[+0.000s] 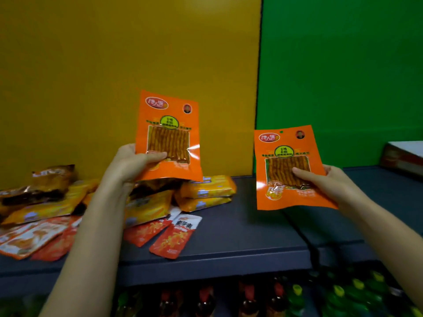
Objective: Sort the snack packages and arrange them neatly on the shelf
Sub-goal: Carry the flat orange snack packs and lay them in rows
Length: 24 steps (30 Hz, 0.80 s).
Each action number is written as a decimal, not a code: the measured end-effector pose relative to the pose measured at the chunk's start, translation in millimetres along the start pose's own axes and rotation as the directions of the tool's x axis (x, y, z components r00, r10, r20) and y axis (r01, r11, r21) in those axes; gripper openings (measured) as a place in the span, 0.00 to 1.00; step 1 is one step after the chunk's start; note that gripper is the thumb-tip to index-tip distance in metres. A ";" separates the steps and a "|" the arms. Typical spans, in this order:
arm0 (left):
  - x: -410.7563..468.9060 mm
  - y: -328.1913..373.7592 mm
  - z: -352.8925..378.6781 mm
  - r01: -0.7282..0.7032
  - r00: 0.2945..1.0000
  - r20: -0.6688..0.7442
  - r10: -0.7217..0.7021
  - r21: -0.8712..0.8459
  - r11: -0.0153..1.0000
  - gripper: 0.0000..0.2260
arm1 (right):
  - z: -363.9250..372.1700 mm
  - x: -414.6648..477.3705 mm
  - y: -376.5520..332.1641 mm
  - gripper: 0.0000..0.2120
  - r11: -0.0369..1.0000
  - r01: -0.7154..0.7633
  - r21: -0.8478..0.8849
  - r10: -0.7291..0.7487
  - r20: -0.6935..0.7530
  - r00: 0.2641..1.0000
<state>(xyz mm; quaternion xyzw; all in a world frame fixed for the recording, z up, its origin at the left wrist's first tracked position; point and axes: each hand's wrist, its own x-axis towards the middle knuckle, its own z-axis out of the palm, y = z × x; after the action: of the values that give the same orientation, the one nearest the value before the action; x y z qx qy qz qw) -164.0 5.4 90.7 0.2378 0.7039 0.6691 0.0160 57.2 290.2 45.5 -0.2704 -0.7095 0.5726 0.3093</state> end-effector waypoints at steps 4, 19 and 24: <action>-21.4 -2.4 93.8 0.037 0.987 0.156 -0.035 -0.011 0.999 0.07 | -80.0 -18.9 19.0 0.08 0.999 -0.035 0.004 0.035 -0.112 0.993; -135.5 2.7 391.4 0.218 0.836 0.532 -0.135 -0.096 0.971 0.05 | -341.4 -99.5 81.2 0.04 0.992 -0.123 0.031 0.124 -0.424 0.897; -163.4 17.0 478.1 0.231 0.767 0.631 -0.113 -0.107 0.967 0.05 | -409.1 -114.8 100.8 0.08 0.989 -0.136 0.058 0.146 -0.520 0.842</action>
<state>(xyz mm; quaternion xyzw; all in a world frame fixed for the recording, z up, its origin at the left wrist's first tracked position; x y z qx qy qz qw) 149.0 393.8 8.8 0.3760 0.6153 0.6098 0.3290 442.5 489.4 -5.5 -0.4642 -0.5717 0.5054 0.4498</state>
